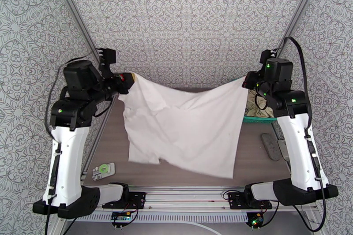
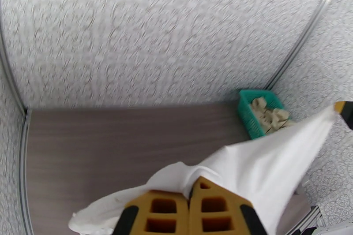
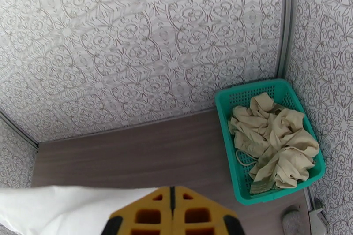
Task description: Fold and stack the mixed laundry pile
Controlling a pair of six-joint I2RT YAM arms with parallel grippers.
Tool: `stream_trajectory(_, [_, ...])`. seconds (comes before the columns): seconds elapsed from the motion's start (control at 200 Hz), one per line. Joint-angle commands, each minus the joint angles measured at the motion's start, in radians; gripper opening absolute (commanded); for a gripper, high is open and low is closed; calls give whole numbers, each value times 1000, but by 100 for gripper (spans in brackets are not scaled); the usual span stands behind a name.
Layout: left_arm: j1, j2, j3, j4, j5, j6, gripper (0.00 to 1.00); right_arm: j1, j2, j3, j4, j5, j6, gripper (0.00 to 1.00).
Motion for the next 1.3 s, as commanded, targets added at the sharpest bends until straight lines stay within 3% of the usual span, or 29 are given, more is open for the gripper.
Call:
stream_trajectory(0.0, [11,-102,45,66,43,20,0,-7,-99,50,59,7,-19,0])
stream_trajectory(0.205, [9,-267,47,17,52,30,0,-7,-316,-66,32,21,-1,0])
stream_trajectory(0.32, [10,-286,103,-53,78,29,0,-7,-391,-42,-33,59,-3,0])
stream_trajectory(0.54, [10,-171,195,-130,55,25,0,-7,-314,156,-183,118,-33,0])
stream_trajectory(0.635, [14,-47,252,-142,57,44,0,-7,-210,198,-205,121,-59,0])
stream_trajectory(0.79, [67,221,315,-95,111,55,0,-12,14,190,-100,99,-108,0])
stream_trajectory(0.955, [131,604,420,-55,142,19,0,-44,401,269,36,97,-97,0])
stream_trajectory(1.075, [155,891,497,-25,107,-22,32,-62,740,403,92,22,-69,0])
stream_trajectory(1.11, [155,961,507,0,97,-27,45,-61,838,463,92,7,-68,0])
stream_trajectory(1.14, [155,1005,506,30,95,-26,52,-61,919,512,94,-11,-67,12])
stream_trajectory(1.2, [157,1075,507,70,79,-34,62,-61,1068,650,58,-21,-70,48])
stream_trajectory(1.295, [159,1123,509,85,67,-34,75,-60,1213,837,-62,2,-80,64])
